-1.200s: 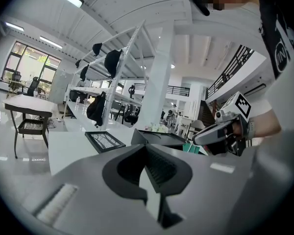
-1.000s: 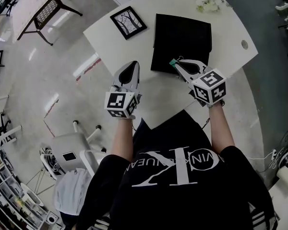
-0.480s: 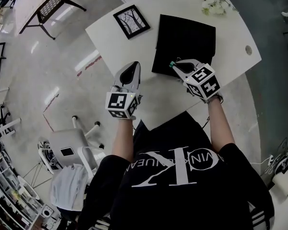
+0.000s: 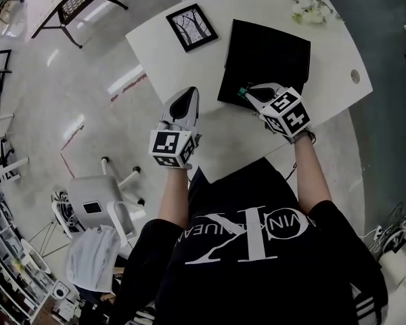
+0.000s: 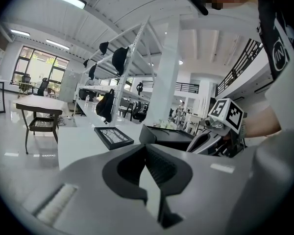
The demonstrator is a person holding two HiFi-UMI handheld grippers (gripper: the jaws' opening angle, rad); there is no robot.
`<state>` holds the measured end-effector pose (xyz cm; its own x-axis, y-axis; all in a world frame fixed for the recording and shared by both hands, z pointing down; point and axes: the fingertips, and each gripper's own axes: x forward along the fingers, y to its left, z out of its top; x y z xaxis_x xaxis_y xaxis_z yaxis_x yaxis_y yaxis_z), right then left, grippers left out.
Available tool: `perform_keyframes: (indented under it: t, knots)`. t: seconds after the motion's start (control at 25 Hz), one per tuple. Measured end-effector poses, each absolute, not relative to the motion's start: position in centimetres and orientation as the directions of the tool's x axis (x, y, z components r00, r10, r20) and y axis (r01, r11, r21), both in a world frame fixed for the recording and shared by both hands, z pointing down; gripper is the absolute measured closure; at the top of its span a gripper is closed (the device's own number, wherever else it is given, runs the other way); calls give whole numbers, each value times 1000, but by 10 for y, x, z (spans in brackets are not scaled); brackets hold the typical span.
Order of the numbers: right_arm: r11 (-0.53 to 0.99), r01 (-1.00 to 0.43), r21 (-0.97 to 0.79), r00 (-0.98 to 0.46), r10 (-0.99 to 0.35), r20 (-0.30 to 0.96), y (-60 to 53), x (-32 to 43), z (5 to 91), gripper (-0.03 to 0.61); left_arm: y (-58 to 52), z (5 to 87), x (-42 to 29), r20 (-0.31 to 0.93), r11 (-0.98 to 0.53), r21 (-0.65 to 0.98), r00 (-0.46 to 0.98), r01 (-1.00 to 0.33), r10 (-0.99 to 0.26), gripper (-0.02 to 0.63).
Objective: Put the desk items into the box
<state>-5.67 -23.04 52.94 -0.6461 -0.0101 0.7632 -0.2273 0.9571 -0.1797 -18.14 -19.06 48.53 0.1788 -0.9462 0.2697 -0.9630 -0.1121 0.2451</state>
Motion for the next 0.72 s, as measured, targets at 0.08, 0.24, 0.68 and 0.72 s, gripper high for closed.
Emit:
perform_keyframes:
  t: [0.08,0.24,0.68,0.72]
  knots:
    - [958,-223,-181,-645,-5,764,-231,-58,532,557,-190,487,-183,272,-104,246,172,-964,-947,603]
    - [960,-219,-177,-644,-6,765,-232,-59,534,557,-187,489,-185,274,-97,243,164,-965,-948,603]
    - [951,-276,-138,-653,-80,753,-237,-55,524,557,-177,486,-186,270,-114,229,176,-967,-947,603]
    - [949,-284,-139,-658,-87,748,-238,-55,522,557,-177,486,-186,269,-115,229,177,-967,-947,603]
